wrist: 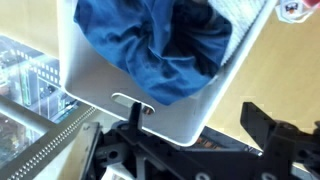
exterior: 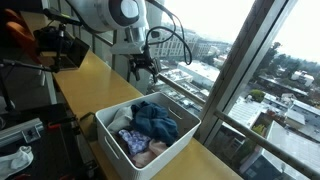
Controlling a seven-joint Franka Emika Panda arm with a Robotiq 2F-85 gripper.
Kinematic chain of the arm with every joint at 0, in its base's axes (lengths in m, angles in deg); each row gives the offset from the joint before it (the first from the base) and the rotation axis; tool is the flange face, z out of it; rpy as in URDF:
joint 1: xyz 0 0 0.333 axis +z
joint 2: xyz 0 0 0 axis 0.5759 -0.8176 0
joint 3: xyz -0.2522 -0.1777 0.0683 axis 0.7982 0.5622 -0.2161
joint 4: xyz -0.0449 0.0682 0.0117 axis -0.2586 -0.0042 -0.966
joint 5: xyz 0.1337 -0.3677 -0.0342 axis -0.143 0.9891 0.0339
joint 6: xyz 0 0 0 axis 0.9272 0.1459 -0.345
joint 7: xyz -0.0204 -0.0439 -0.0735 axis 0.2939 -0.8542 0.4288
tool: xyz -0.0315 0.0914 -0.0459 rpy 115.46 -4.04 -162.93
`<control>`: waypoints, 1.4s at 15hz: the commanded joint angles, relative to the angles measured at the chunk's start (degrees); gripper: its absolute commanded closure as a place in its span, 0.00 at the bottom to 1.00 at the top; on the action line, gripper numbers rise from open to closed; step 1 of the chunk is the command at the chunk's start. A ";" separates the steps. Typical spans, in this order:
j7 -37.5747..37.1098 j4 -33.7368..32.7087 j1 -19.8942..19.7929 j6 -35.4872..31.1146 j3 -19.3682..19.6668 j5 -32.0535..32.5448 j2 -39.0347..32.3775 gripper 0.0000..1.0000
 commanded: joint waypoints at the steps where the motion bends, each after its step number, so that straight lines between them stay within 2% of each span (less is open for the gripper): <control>1: -1.74 3.40 1.56 -0.45 -4.10 -2.12 3.00 0.00; 5: -3.47 6.59 3.97 -2.94 -8.36 -5.26 0.57 0.00; 9: -5.63 9.30 6.36 -4.32 -10.50 -5.92 -2.98 0.00; 14: -6.38 11.42 7.43 -5.05 -9.92 -5.18 -6.80 0.00; 21: -5.75 13.37 6.27 -7.31 -7.28 -4.74 -11.43 0.00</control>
